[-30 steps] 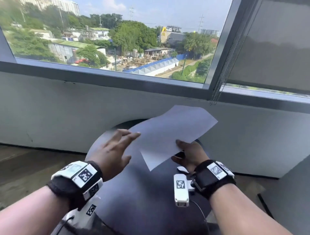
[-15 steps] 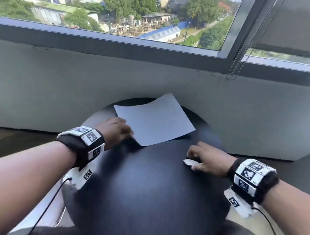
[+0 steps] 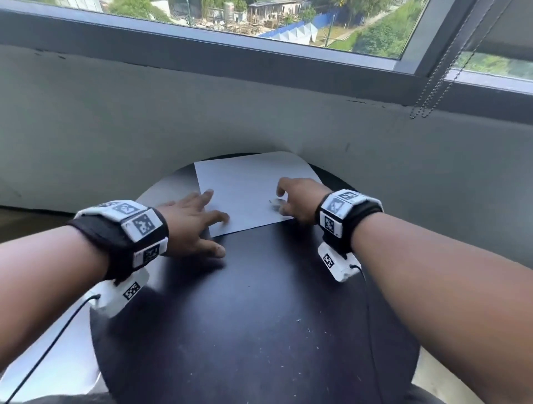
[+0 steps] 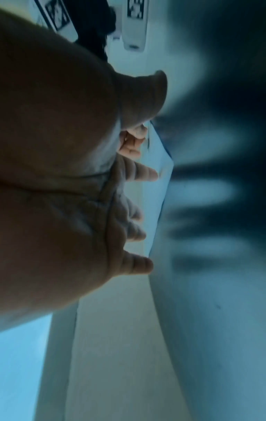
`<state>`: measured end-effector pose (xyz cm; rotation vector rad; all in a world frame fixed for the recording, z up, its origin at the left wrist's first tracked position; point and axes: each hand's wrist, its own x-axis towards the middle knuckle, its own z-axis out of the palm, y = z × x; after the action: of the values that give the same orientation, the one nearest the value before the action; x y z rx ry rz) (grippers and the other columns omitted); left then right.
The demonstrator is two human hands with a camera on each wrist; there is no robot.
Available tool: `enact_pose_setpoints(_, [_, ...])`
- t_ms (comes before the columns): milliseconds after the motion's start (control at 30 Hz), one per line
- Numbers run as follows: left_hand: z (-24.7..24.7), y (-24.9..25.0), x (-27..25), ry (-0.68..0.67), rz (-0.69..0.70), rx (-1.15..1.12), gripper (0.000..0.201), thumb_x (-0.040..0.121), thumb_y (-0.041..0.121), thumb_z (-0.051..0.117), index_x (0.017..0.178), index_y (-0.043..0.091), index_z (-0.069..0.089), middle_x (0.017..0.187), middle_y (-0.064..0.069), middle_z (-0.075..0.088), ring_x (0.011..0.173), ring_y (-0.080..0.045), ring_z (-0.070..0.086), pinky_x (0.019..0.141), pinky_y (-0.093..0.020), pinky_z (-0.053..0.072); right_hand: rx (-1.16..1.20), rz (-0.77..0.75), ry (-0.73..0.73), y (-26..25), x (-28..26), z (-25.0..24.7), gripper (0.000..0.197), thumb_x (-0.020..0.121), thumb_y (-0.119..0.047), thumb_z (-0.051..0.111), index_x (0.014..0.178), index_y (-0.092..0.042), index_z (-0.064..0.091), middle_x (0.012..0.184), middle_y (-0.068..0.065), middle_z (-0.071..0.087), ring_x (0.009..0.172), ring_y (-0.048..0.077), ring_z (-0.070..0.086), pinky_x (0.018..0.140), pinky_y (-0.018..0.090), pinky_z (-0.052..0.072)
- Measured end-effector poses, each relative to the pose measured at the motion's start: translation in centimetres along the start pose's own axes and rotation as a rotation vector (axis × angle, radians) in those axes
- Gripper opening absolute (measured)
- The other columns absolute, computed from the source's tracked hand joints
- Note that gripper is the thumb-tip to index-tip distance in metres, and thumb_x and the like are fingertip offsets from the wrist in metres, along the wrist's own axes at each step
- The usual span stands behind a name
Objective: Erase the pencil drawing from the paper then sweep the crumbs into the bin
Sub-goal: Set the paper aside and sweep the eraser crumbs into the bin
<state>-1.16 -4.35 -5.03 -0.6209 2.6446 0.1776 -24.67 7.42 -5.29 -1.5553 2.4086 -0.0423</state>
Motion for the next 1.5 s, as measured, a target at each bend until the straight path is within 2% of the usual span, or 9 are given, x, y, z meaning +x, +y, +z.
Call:
enact_pose_setpoints(167, [1.5, 2.9, -3.7, 0.01, 0.171, 0.088, 0.113, 0.066, 0.091, 0.018, 0.158, 0.029, -0.004, 0.162, 0.0, -0.026, 0.149, -0.015, -0.023, 0.122, -0.032, -0.005, 0.104, -0.09, 0.105, 3.5, -7.1, -0.3, 0.048, 0.093, -0.052, 0.054, 0.13, -0.023, 0.057, 0.12, -0.004, 0.063, 0.116, 0.019, 0.055, 0.102, 0.033, 0.041])
enact_pose_setpoints(300, [3.6, 6.5, -4.7, -0.059, 0.154, 0.098, 0.124, 0.07, 0.092, 0.034, 0.157, 0.015, -0.009, 0.163, -0.009, -0.021, 0.151, -0.023, -0.017, 0.125, -0.041, 0.004, -0.205, 0.044, -0.232, 4.4, -13.7, 2.6, 0.125, 0.059, -0.096, -0.006, 0.156, -0.021, 0.013, 0.165, 0.009, 0.007, 0.151, 0.029, 0.009, 0.121, 0.042, 0.015])
enact_pose_setpoints(400, [4.3, 8.8, -6.5, -0.146, 0.3, 0.081, 0.129, 0.059, 0.096, 0.031, 0.158, 0.021, -0.004, 0.164, -0.011, -0.019, 0.152, -0.027, -0.015, 0.124, -0.045, 0.005, -0.223, -0.17, -0.31, 0.7, -17.5, 5.0, 0.102, 0.074, -0.086, 0.004, 0.157, -0.028, -0.005, 0.164, 0.003, -0.017, 0.151, 0.023, -0.016, 0.123, 0.046, 0.003])
enact_pose_setpoints(567, [2.2, 8.6, -7.7, 0.076, 0.515, -0.263, 0.071, 0.081, 0.083, 0.031, 0.109, 0.029, 0.068, 0.111, 0.01, 0.068, 0.103, -0.01, 0.062, 0.09, -0.032, 0.048, 0.157, -0.354, -0.179, 1.2, -17.4, 3.0, 0.091, 0.082, -0.083, 0.017, 0.154, -0.029, 0.027, 0.161, -0.01, 0.025, 0.149, 0.004, 0.016, 0.121, 0.024, 0.014])
enact_pose_setpoints(700, [1.4, 7.7, -5.1, 0.212, 0.259, -0.254, 0.064, 0.086, 0.072, 0.04, 0.136, 0.035, 0.055, 0.14, 0.01, 0.054, 0.129, -0.012, 0.048, 0.11, -0.025, 0.033, -0.101, 0.071, -0.144, 2.6, -13.8, 4.2, 0.104, 0.075, -0.09, 0.007, 0.154, -0.023, 0.02, 0.165, 0.001, 0.007, 0.151, 0.027, 0.007, 0.121, 0.046, 0.015])
enact_pose_setpoints(900, [3.1, 7.6, -3.6, -0.044, 0.217, 0.058, 0.082, 0.095, 0.063, 0.043, 0.159, 0.023, 0.011, 0.166, -0.006, -0.006, 0.153, -0.024, -0.003, 0.124, -0.036, 0.006, 0.172, -0.561, -0.281, -2.0, -19.0, 3.9, 0.054, 0.1, -0.057, 0.034, 0.134, -0.023, 0.056, 0.146, -0.001, 0.052, 0.139, 0.017, 0.041, 0.116, 0.038, 0.033])
enact_pose_setpoints(1133, [1.8, 10.9, -6.1, 0.063, 0.601, -0.324, 0.056, 0.085, 0.07, 0.042, 0.1, 0.025, 0.073, 0.096, 0.007, 0.072, 0.088, -0.009, 0.065, 0.079, -0.035, 0.05, -0.092, -0.03, -0.107, 0.6, -8.7, 3.2, 0.061, 0.096, -0.059, 0.039, 0.145, -0.022, 0.038, 0.158, 0.005, 0.028, 0.143, 0.026, 0.025, 0.115, 0.047, 0.027])
enact_pose_setpoints(1367, [2.3, 7.2, -2.5, 0.091, 0.167, -0.161, 0.063, 0.097, 0.061, 0.035, 0.152, 0.03, 0.031, 0.155, -0.002, 0.031, 0.144, -0.021, 0.031, 0.117, -0.027, 0.022, 0.07, -0.71, -0.314, -4.4, -19.1, 4.4, 0.059, 0.098, -0.056, 0.037, 0.146, -0.023, 0.046, 0.157, 0.0, 0.037, 0.149, 0.022, 0.021, 0.12, 0.036, 0.017])
enact_pose_setpoints(1500, [4.2, 8.7, -5.2, -0.153, 0.3, 0.115, 0.119, 0.057, 0.097, -0.001, 0.158, 0.033, 0.001, 0.165, 0.002, -0.017, 0.152, -0.022, -0.016, 0.124, -0.047, 0.0, 0.204, -0.073, -0.07, 4.2, -18.2, 1.7, 0.071, 0.093, -0.064, 0.037, 0.152, -0.024, 0.035, 0.159, -0.003, 0.033, 0.148, 0.011, 0.023, 0.117, 0.017, 0.013])
